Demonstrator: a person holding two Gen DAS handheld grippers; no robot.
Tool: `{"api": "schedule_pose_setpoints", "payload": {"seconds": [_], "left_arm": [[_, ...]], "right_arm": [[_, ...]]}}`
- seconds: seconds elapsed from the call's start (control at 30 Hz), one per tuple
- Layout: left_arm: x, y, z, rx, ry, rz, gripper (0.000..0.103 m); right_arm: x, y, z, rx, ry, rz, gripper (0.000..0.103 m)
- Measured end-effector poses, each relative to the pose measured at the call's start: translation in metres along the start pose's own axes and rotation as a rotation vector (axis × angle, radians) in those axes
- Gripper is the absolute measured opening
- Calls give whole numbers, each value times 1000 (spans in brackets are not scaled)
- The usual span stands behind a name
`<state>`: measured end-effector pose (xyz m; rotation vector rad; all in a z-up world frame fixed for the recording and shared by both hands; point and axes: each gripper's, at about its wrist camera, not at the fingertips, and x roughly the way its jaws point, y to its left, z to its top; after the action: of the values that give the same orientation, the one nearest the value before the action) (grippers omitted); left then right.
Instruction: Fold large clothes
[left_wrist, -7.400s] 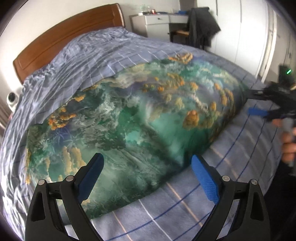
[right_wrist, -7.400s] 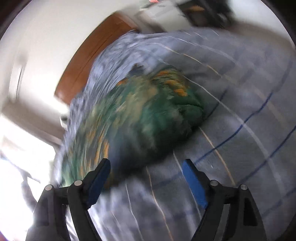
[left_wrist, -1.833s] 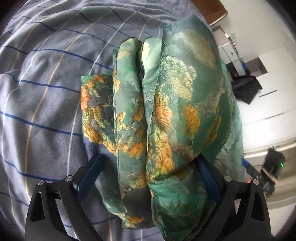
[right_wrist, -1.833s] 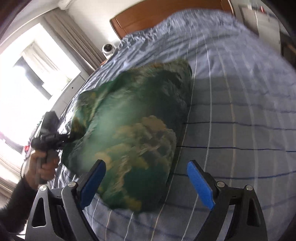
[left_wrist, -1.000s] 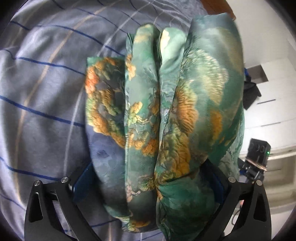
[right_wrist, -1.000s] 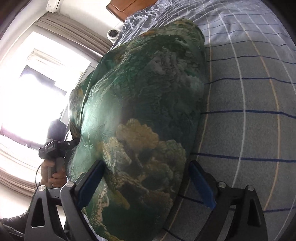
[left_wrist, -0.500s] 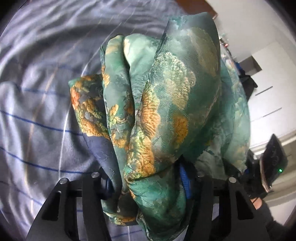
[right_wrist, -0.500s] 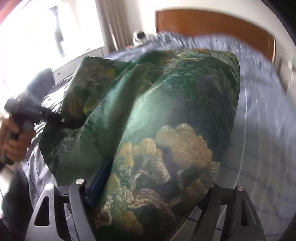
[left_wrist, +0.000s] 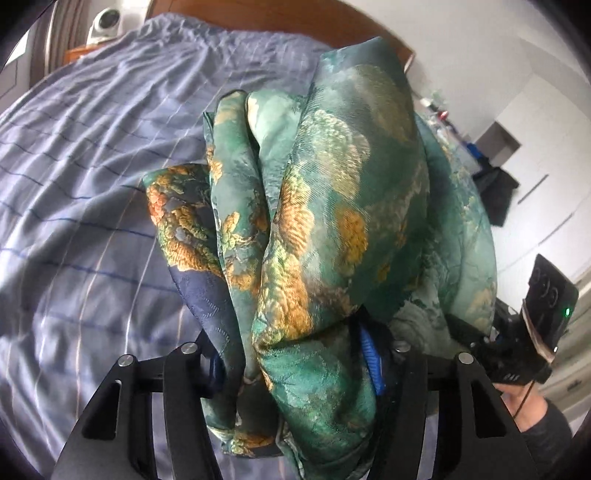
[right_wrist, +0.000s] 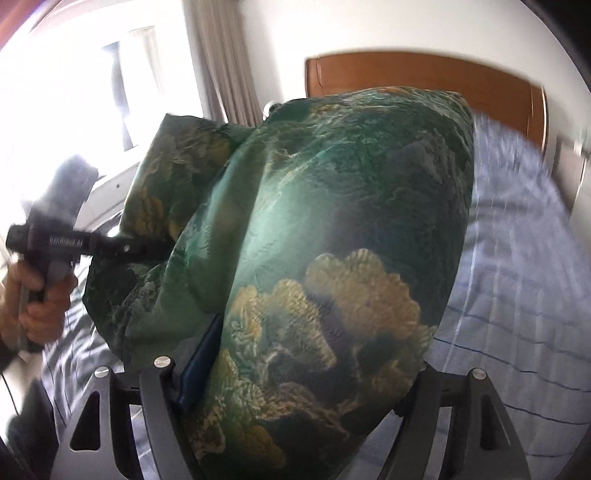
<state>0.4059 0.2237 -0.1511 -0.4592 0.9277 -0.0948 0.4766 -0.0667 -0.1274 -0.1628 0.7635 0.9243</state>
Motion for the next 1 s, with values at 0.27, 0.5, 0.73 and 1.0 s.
{"api": "schedule_pose_setpoints", "payload": {"seconds": [0.27,0.5,0.73,1.0], "left_arm": [[14,33,-24,-37,-6,17,88],[-87,-28,-82,211,-305,281,101],[-141,-66,-126,229,-492,408,103],[-149,-95,-165,195,-338,419,103]], "right_arm": [[65,-67,-36,373,114,156,98],[-34,-22,-31,104,-74,-118,99],[-155,64,-61,-52,-346,-431,103],[-197,105,-103,-1,-248,-499,103]]}}
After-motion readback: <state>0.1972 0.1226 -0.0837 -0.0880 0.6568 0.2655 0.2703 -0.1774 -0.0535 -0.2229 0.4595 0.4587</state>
